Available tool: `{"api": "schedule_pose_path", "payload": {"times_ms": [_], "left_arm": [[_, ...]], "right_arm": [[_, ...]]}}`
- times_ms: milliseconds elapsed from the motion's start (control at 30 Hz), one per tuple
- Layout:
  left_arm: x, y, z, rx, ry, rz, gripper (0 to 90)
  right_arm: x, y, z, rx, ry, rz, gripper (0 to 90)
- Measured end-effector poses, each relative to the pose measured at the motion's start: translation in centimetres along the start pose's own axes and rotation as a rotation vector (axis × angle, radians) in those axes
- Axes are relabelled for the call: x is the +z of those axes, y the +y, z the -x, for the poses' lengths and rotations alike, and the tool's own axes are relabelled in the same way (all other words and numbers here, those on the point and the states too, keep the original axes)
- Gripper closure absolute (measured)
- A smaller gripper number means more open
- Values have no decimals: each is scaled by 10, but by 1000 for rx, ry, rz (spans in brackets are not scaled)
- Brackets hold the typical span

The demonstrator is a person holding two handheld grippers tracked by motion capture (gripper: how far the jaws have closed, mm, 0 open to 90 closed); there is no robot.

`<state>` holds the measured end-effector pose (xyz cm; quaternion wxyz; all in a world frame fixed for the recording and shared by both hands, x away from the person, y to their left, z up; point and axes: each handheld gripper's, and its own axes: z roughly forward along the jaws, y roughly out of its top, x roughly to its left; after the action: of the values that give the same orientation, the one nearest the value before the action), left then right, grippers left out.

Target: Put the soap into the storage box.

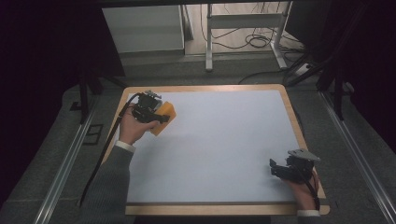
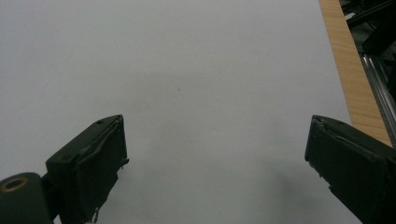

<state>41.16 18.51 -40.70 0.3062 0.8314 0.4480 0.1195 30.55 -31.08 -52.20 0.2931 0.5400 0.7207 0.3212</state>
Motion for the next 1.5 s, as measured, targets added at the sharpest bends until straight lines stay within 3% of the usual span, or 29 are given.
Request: {"api": "schedule_pose_path", "payload": {"times_ms": [300, 1500], "left_arm": [[2, 0, -9, -26, -8, 2, 609], [8, 7, -55, -158, 42, 26, 610]], "right_arm": [[0, 0, 0, 1, 2, 1, 57], [1, -1, 1, 0, -3, -3, 57]]}}
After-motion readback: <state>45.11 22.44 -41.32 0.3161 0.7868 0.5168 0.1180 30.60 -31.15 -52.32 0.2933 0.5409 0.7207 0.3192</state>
